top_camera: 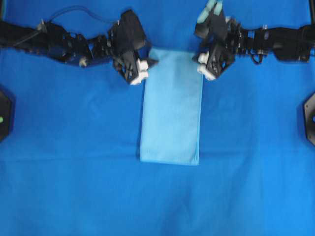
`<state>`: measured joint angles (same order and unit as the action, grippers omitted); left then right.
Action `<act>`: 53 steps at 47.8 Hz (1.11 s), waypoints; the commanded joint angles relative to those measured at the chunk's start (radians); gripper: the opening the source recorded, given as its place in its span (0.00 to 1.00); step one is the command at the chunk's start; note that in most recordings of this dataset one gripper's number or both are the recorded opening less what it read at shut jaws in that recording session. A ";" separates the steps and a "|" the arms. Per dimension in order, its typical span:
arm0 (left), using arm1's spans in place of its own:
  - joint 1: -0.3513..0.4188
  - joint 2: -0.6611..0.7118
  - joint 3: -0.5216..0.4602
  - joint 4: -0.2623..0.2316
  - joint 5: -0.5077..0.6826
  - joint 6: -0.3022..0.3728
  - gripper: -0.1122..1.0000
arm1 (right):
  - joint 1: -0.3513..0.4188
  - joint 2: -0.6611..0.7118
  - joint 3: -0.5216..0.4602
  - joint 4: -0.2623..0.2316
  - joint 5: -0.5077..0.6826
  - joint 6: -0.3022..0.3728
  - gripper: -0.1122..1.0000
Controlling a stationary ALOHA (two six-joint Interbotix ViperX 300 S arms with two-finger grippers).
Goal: Fold the light blue towel.
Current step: 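Move both grippers to the towel's top corners and grasp them, then pull both held corners down toward the bottom edge, folding again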
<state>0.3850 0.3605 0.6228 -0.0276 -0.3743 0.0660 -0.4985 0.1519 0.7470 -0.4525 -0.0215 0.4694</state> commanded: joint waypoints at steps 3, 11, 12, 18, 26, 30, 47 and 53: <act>0.000 -0.002 -0.008 0.002 0.000 0.043 0.45 | -0.003 -0.008 -0.011 -0.005 -0.003 -0.003 0.46; -0.002 -0.002 -0.012 0.002 0.000 0.067 0.20 | -0.003 -0.009 -0.006 -0.006 -0.003 -0.002 0.13; -0.002 -0.002 -0.011 0.002 0.000 0.067 0.18 | -0.003 -0.009 -0.006 -0.006 -0.003 -0.002 0.13; -0.002 -0.003 -0.008 0.002 0.002 0.067 0.16 | -0.003 -0.011 -0.006 -0.006 0.002 0.000 0.13; 0.002 -0.037 -0.003 0.002 0.020 0.092 0.16 | -0.003 -0.041 -0.009 -0.006 0.025 0.000 0.13; 0.009 -0.077 -0.005 0.002 0.043 0.101 0.16 | -0.003 -0.077 -0.012 -0.006 0.055 0.000 0.13; 0.020 -0.198 0.006 0.002 0.094 0.141 0.16 | -0.003 -0.221 -0.006 -0.009 0.138 -0.003 0.13; 0.020 -0.202 0.015 0.002 0.095 0.143 0.16 | 0.002 -0.221 -0.006 -0.009 0.138 -0.002 0.13</act>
<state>0.3988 0.1902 0.6381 -0.0230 -0.2792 0.2086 -0.4955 -0.0476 0.7470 -0.4602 0.1120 0.4648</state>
